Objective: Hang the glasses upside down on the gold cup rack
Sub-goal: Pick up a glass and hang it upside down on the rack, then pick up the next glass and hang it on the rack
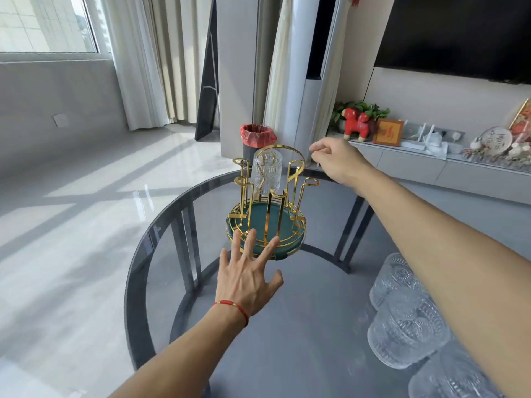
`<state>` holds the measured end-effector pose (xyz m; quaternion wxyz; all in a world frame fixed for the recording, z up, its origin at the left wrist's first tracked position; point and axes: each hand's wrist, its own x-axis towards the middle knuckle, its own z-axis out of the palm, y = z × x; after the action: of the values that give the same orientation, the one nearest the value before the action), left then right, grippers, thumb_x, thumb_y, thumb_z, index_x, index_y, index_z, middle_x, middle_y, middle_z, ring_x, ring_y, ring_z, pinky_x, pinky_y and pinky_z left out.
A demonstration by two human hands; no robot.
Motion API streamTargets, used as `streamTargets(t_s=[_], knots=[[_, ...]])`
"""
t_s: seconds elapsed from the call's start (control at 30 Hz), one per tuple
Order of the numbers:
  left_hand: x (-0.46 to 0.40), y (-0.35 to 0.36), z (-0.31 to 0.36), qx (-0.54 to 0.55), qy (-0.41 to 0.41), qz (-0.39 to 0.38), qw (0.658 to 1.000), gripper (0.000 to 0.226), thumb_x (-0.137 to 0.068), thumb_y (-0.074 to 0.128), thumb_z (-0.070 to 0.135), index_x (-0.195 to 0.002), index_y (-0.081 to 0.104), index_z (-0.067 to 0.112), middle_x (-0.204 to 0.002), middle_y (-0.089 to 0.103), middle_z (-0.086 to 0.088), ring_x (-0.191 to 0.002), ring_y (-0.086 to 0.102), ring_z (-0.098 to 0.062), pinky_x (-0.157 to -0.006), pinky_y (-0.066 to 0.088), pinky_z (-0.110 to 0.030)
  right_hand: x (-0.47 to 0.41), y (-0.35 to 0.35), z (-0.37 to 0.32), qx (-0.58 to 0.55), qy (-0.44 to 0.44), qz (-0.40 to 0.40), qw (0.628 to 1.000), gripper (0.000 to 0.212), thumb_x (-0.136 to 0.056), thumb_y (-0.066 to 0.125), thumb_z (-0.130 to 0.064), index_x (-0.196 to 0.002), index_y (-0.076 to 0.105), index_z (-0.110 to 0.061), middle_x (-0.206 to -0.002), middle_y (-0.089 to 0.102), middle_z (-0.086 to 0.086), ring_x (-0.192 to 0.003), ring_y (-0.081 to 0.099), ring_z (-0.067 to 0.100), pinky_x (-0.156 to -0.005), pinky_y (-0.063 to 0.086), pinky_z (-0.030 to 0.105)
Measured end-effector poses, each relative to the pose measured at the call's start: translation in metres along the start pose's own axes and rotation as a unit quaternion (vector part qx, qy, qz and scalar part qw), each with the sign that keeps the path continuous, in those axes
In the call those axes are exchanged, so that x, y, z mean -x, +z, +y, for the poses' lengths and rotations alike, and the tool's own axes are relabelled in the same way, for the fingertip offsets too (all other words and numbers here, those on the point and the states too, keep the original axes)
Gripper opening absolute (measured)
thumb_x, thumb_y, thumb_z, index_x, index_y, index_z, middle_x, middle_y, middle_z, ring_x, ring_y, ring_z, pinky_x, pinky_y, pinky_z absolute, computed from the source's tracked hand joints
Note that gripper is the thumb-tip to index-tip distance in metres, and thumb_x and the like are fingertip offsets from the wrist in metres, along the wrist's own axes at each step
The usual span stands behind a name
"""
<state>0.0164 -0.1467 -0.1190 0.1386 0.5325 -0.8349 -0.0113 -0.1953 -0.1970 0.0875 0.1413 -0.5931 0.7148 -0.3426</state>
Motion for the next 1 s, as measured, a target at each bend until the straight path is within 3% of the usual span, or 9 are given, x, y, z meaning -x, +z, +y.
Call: streamTargets(t_s=[0.07,0.2,0.33,0.47,0.57,0.67,0.73,0.87,1.0], knots=[[0.003,-0.007,0.003,-0.015,-0.002,-0.001,1.0,0.077,-0.091,0.037,0.071,-0.159,0.01,0.045,-0.17,0.018,-0.011,-0.156,0.008,-0.043,-0.118,0.033,-0.059,0.04,-0.017,0.019,0.007,0.006,0.005,1.0,0.033,-0.099,0.054,-0.024,-0.127,0.069,-0.022,-0.129,0.068,0.004,-0.123,0.06,0.023,-0.091,0.041,0.029],[0.018,-0.033,0.026,-0.007,0.016,0.031,0.999,0.071,-0.092,0.059,0.049,-0.154,0.037,0.022,-0.16,0.035,-0.02,-0.145,0.032,-0.044,-0.109,0.043,-0.055,0.125,-0.045,0.056,-0.041,0.008,0.029,0.999,0.027,-0.095,0.059,-0.018,-0.116,0.075,-0.023,-0.117,0.074,-0.003,-0.114,0.068,0.017,-0.1,0.053,0.039],[0.04,-0.06,0.074,0.168,0.165,0.118,0.965,0.05,-0.086,0.068,0.016,-0.135,0.057,0.008,-0.135,0.058,-0.018,-0.12,0.055,-0.037,-0.096,0.053,-0.051,0.206,-0.055,0.089,-0.108,-0.004,0.083,0.991,0.025,-0.093,0.059,-0.004,-0.103,0.079,-0.016,-0.106,0.079,-0.001,-0.098,0.075,0.021,-0.091,0.06,0.049],[0.077,-0.07,0.123,0.293,0.252,0.087,0.918,0.052,-0.085,0.067,0.023,-0.135,0.055,0.013,-0.128,0.058,-0.007,-0.116,0.054,-0.021,-0.098,0.046,-0.029,0.26,-0.062,0.119,-0.144,-0.018,0.132,0.981,0.026,-0.095,0.058,-0.003,-0.098,0.08,-0.017,-0.095,0.081,-0.003,-0.086,0.077,0.014,-0.082,0.063,0.037],[0.092,-0.062,0.15,0.38,0.212,-0.006,0.9,0.073,-0.083,0.076,0.024,-0.147,0.042,0.013,-0.137,0.051,-0.003,-0.122,0.049,-0.015,-0.104,0.043,-0.025,0.272,-0.069,0.133,-0.171,-0.005,0.177,0.969,0.028,-0.093,0.057,-0.005,-0.094,0.079,-0.022,-0.092,0.08,-0.003,-0.083,0.076,0.013,-0.078,0.063,0.033],[0.089,-0.056,0.161,0.407,0.162,-0.066,0.897,0.085,-0.082,0.079,0.021,-0.152,0.032,0.015,-0.144,0.046,-0.005,-0.127,0.047,-0.018,-0.107,0.046,-0.035,0.277,-0.069,0.142,-0.161,0.011,0.199,0.967,0.029,-0.092,0.057,-0.005,-0.091,0.079,-0.023,-0.089,0.08,0.0,-0.08,0.076,0.02,-0.076,0.063,0.043],[0.085,-0.052,0.163,0.414,0.154,-0.077,0.894,0.086,-0.081,0.081,0.02,-0.151,0.033,0.015,-0.145,0.046,-0.005,-0.126,0.048,-0.019,-0.107,0.046,-0.036,0.28,-0.067,0.146,-0.156,0.015,0.203,0.966,0.028,-0.093,0.056,-0.01,-0.09,0.078,-0.028,-0.088,0.079,-0.001,-0.077,0.075,0.019,-0.071,0.061,0.043],[0.077,-0.048,0.162,0.398,0.169,-0.078,0.898,0.085,-0.08,0.086,0.028,-0.147,0.036,0.016,-0.147,0.052,-0.005,-0.128,0.05,-0.02,-0.106,0.041,-0.027,0.284,-0.065,0.146,-0.156,-0.002,0.19,0.969,0.025,-0.095,0.056,-0.018,-0.092,0.076,-0.032,-0.087,0.078,-0.007,-0.07,0.071,0.009,-0.067,0.056,0.023],[0.069,-0.052,0.159,0.426,0.142,-0.063,0.891,0.083,-0.069,0.094,0.028,-0.135,0.046,0.013,-0.135,0.063,-0.004,-0.12,0.062,-0.022,-0.101,0.053,-0.033,0.288,-0.062,0.144,-0.142,-0.007,0.175,0.974,0.022,-0.095,0.057,-0.018,-0.094,0.076,-0.028,-0.087,0.078,-0.009,-0.072,0.072,0.009,-0.07,0.057,0.021]])
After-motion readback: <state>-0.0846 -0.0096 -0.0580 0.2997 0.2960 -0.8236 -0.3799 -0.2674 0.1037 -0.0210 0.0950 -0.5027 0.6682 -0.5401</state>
